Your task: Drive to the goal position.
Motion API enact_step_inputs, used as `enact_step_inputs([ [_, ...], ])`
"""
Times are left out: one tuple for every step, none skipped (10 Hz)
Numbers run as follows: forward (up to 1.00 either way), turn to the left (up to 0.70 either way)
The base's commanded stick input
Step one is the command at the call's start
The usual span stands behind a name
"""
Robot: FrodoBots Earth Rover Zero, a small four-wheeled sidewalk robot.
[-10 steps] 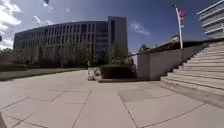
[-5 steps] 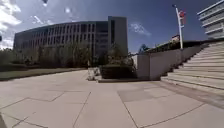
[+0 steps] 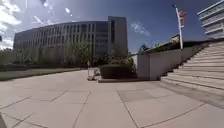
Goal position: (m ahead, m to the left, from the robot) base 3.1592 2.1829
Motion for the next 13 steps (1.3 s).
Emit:
enact_step_inputs([
  [0.07,0.00],
  [0.06,0.00],
  [0.06,0.00],
  [0.06,0.00],
  [0.07,0.00],
  [0.06,0.00],
  [0.07,0.00],
  [0.07,0.00],
  [0.06,0.00],
  [0.33,0.00],
  [0.61,0.02],
  [0.70,0.14],
  [0.70,0.31],
])
